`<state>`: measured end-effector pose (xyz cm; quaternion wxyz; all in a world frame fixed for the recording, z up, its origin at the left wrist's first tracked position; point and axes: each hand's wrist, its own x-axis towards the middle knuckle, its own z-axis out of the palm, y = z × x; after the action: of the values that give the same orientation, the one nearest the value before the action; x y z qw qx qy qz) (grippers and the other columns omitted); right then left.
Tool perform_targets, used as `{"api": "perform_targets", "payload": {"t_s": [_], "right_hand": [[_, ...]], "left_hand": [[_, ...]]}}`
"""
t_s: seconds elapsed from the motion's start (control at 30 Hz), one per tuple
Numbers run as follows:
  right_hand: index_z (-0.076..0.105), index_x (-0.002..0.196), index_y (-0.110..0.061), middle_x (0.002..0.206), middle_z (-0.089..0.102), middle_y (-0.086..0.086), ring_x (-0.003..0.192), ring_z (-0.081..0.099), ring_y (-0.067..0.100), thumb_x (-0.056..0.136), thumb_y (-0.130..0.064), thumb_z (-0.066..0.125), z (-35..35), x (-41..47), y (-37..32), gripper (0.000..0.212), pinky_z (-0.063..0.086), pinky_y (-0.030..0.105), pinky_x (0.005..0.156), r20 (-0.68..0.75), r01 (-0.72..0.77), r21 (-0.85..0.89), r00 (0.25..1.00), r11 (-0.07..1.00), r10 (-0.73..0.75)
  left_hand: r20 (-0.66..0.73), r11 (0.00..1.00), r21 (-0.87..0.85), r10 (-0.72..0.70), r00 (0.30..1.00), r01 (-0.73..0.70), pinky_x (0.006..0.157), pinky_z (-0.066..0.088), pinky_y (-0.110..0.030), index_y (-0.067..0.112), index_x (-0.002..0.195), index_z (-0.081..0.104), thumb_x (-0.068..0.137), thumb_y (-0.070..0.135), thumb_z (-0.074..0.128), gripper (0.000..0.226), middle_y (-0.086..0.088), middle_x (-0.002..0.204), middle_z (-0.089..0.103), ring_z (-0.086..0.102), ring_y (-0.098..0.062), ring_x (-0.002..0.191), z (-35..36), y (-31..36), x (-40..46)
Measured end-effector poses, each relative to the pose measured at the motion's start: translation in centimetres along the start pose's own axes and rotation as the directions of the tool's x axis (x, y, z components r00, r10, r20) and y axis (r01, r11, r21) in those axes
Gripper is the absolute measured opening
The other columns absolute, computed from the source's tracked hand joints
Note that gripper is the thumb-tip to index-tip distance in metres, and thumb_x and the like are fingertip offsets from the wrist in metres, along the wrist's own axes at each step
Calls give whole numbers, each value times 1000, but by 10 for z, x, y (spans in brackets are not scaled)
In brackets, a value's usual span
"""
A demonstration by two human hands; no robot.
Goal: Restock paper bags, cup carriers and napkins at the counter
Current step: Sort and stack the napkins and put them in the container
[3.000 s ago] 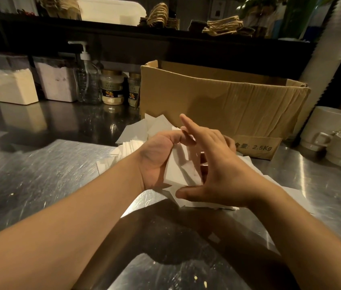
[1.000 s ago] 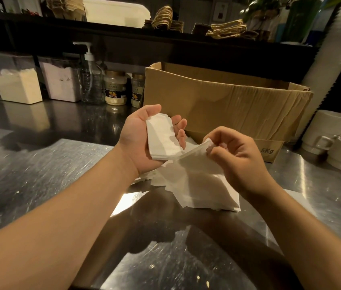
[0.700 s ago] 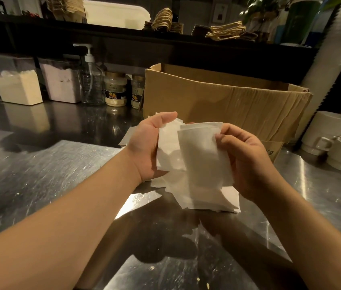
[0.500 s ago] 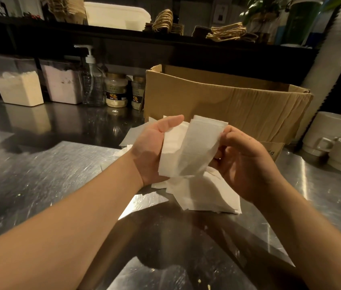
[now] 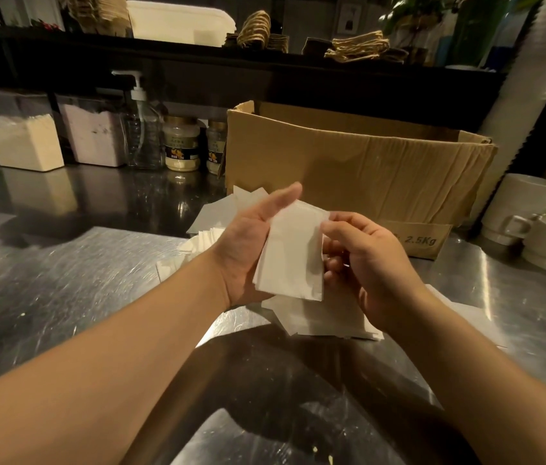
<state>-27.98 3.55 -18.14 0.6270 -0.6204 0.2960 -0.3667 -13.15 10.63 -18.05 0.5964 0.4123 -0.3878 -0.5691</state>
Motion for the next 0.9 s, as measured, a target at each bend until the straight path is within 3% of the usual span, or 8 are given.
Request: {"api": "perform_targets", "payload": {"t_s": [0.1,0.2,0.3,0.37,0.53,0.7,0.8,0.9], "right_hand": [[59,112,-28,103,68,-2,84,66,12,99,-31,63,-1,4,7,13,54,18,62,-72,205,-301,969,931,-236],[46,128,-41,120,49,-9,106,57,7,87,-52,71,-6,1,8,50,58,21,78,149,449,-543,883,709,-446],[16,146,-63,144,25,-22,134,33,9,65,-74,78,-9,-5,4,102,51,41,103,426,561,-645,828,519,-366],[-4,143,-72,149,10,-34,141,13,6,59,-74,81,-8,-7,3,120,35,54,117,474,545,-697,838,465,-271],[-7,149,-63,152,18,-29,132,15,-3,66,-64,84,-10,-3,4,123,26,50,121,441,523,-716,853,463,-281],[-7,148,-65,148,17,-35,121,8,-13,66,-62,82,-8,-4,3,121,20,44,120,455,528,-728,849,438,-267],[0,149,-64,154,19,-26,139,23,5,64,-72,79,-11,-1,5,116,38,44,116,447,535,-684,845,497,-294],[13,154,-53,149,31,-19,129,41,0,76,-72,67,-14,3,7,97,48,21,96,379,542,-584,841,605,-387]], "left_hand": [[12,996,-27,-85,996,86,77,58,-38,17,115,65,71,45,68,52,-11,95,69,68,-24,83,-2,-1,2],[41,992,-73,-98,994,100,80,56,-39,13,112,70,76,38,63,45,-12,96,68,66,-26,86,-3,-1,3],[45,992,-90,-87,995,90,78,54,-38,18,113,68,79,39,59,41,-11,94,66,65,-26,84,-3,-1,4],[26,994,-70,-83,996,85,73,56,-37,21,119,62,76,40,60,47,-11,94,63,64,-25,84,-5,-2,5],[76,995,-86,-42,996,49,65,59,-34,18,104,68,77,26,58,30,-10,82,70,72,-25,73,-2,-1,3],[34,999,-30,-23,999,24,60,58,-32,20,106,64,73,26,59,33,-5,75,70,70,-21,69,1,-2,2],[23,993,-64,-103,994,104,70,59,-37,17,114,65,82,32,58,36,-9,87,70,70,-26,80,0,0,2],[47,974,-147,-165,985,170,86,54,-41,13,115,72,85,45,56,47,-13,100,67,67,-28,90,-2,3,3]]}}
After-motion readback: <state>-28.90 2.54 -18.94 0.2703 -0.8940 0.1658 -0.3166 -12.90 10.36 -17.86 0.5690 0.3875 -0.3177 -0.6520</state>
